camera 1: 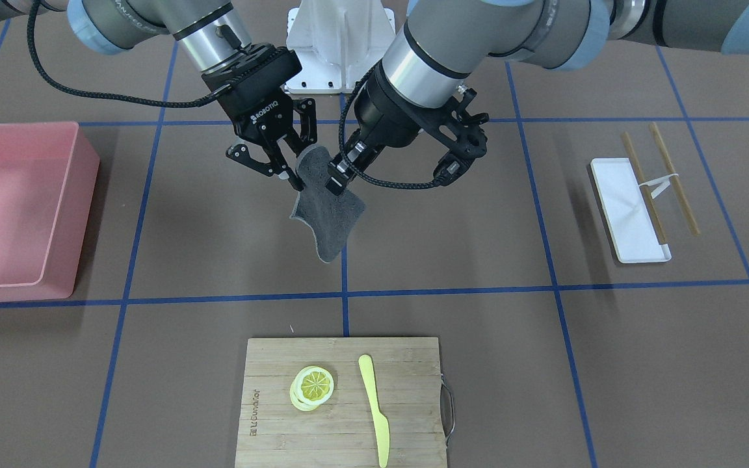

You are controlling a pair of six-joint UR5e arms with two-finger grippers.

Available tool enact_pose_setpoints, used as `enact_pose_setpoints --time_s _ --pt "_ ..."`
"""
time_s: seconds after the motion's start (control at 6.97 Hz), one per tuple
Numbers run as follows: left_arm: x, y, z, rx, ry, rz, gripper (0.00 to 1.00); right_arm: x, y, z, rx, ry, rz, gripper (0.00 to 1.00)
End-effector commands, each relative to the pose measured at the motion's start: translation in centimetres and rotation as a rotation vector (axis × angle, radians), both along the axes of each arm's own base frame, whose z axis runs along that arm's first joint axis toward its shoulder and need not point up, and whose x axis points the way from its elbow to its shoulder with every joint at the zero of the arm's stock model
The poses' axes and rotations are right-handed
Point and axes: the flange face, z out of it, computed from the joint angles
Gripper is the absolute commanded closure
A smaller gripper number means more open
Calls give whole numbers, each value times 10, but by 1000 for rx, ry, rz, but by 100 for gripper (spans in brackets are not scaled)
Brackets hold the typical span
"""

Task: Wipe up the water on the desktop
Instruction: 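Open the left gripper, releasing the towel to the right gripper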

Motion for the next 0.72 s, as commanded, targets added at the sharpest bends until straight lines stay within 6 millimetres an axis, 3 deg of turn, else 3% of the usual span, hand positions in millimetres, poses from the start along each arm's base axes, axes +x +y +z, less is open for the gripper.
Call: enact_pose_setpoints --time_s 0.0,0.14,0.43,0.57 --pt "1 -1 0 -2 -2 -1 100 -1 1 0 -1 -1 -2 79" --pt "1 -1 0 -2 -2 -1 100 0 1 -1 -1 -4 -1 100" --pt "0 -1 1 -2 -2 -1 100 4 6 -4 4 -12 -6 100" --pt "0 -1 1 18 -3 2 78 3 6 -4 4 -12 -7 100"
